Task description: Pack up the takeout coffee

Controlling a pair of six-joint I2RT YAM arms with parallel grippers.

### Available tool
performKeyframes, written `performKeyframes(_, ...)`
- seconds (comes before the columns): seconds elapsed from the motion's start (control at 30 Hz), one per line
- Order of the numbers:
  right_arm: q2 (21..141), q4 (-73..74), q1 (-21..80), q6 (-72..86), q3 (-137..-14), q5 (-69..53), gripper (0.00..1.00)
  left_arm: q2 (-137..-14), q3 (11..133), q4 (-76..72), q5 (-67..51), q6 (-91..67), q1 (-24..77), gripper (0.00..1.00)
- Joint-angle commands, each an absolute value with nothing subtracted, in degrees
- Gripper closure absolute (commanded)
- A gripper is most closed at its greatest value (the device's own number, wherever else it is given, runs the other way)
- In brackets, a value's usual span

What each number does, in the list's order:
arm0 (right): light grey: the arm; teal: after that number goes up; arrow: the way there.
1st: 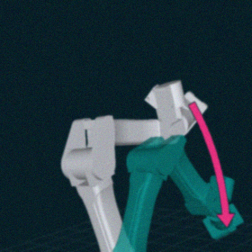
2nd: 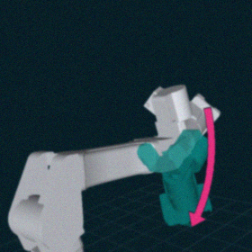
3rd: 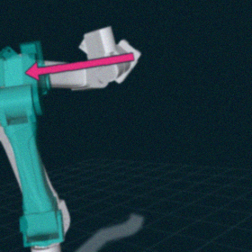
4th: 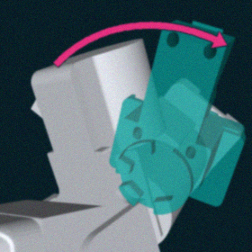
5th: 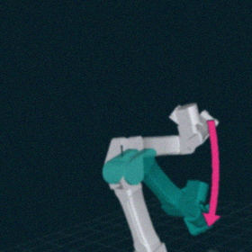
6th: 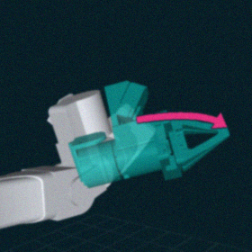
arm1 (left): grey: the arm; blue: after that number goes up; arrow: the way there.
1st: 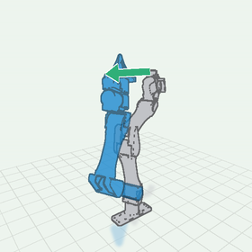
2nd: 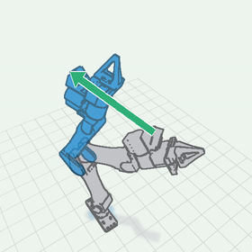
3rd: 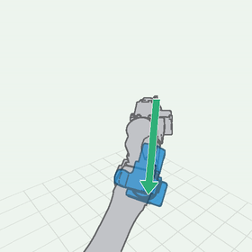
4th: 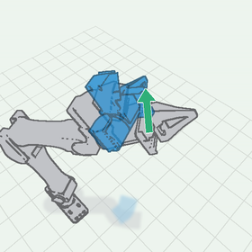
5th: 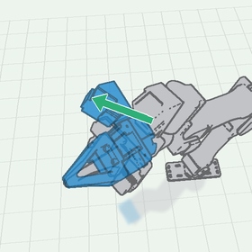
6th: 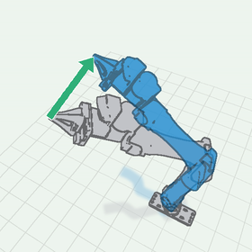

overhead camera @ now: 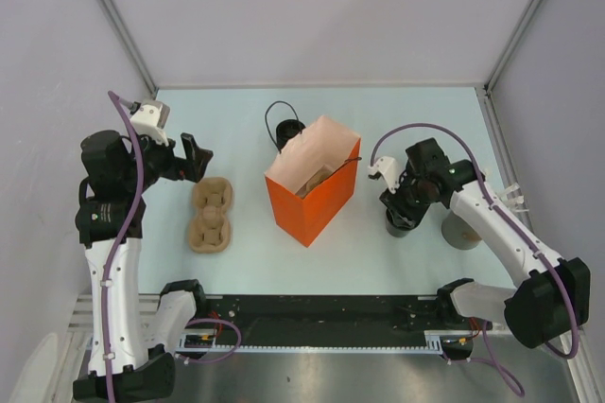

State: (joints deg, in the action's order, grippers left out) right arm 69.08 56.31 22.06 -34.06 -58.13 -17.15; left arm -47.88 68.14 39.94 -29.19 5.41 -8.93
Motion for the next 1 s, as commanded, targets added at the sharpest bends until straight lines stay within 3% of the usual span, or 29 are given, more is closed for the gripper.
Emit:
performKeyframes(0.0, 69.17, 53.53, 22.67, -32.87, -57.75, -14.94, 0.6, -47.29, 67.76, 38.23, -30.67, 4.31, -9.49, 0.0)
performKeyframes(0.2, 69.61, 53.44, 23.38, -32.7, -57.48, -14.33, 0.66, -47.11, 67.67, 38.14, -30.76, 4.22, -9.67, 0.0)
performKeyframes(0.6, 70.31, 52.56, 25.05, -31.55, -55.9, -11.96, 0.68, -47.11, 67.59, 38.06, -30.76, 4.22, -9.67, 0.0)
performKeyframes(0.97, 68.82, 53.26, 26.46, -31.38, -55.81, -8.97, 1.0, -46.93, 67.41, 38.06, -30.85, 4.22, -9.76, 0.0)
